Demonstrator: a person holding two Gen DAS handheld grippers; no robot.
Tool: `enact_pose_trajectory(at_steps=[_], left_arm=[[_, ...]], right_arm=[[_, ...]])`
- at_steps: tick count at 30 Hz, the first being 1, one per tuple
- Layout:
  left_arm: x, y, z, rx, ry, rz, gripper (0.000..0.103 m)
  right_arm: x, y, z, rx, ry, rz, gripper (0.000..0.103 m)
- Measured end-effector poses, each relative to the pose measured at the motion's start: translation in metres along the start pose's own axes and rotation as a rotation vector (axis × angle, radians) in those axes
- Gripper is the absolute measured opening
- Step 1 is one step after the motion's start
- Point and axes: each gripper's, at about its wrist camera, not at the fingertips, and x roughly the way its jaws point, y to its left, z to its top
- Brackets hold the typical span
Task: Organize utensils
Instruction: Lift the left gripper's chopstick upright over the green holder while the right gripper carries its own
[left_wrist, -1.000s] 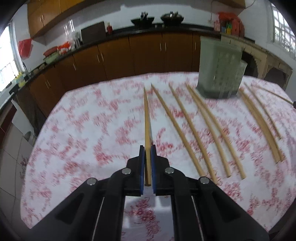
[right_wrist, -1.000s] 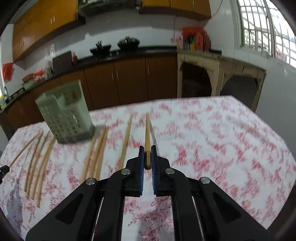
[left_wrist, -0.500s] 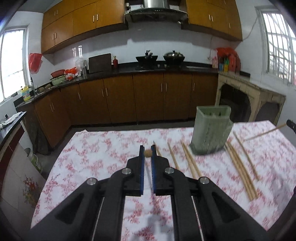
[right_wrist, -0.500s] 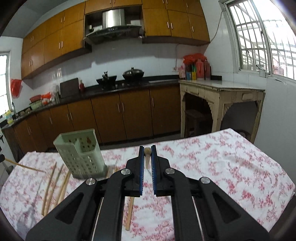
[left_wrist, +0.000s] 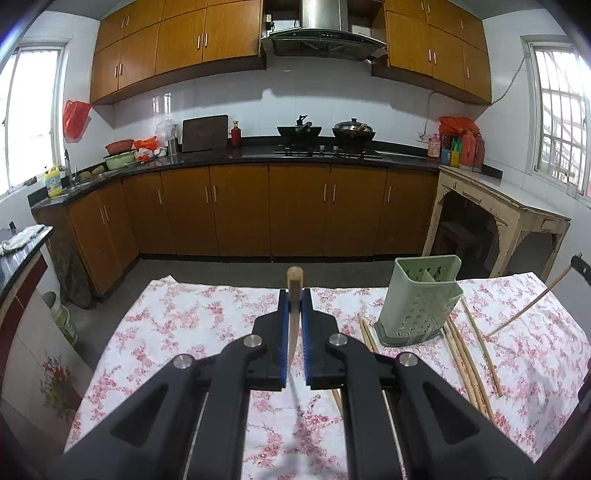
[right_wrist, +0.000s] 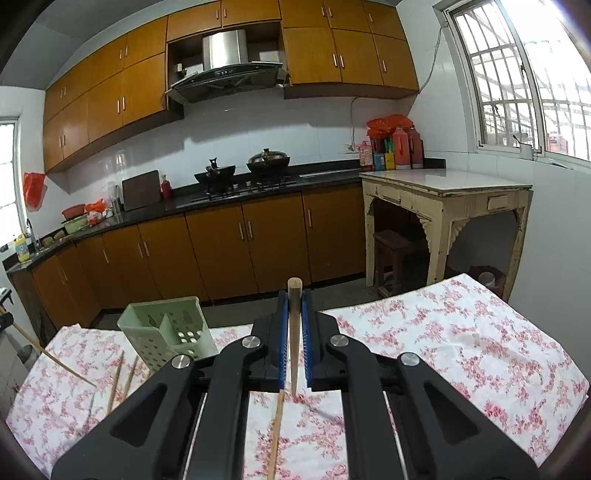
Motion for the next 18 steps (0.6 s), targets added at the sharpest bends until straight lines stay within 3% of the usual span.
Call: enact_pose_trajectory(at_steps=[8, 18], left_arm=[[-0.024, -0.02, 0.053, 0.03, -0.094, -0.033, 0.007], [-0.039, -0.091, 0.137, 0.011, -0.245, -0.14, 0.007]], right_arm=[[-0.008, 0.02, 0.053, 0.002, -0.063, 0.074, 0.008], [0.001, 0.062, 0.101, 0.015, -0.14, 0.202, 0.008]])
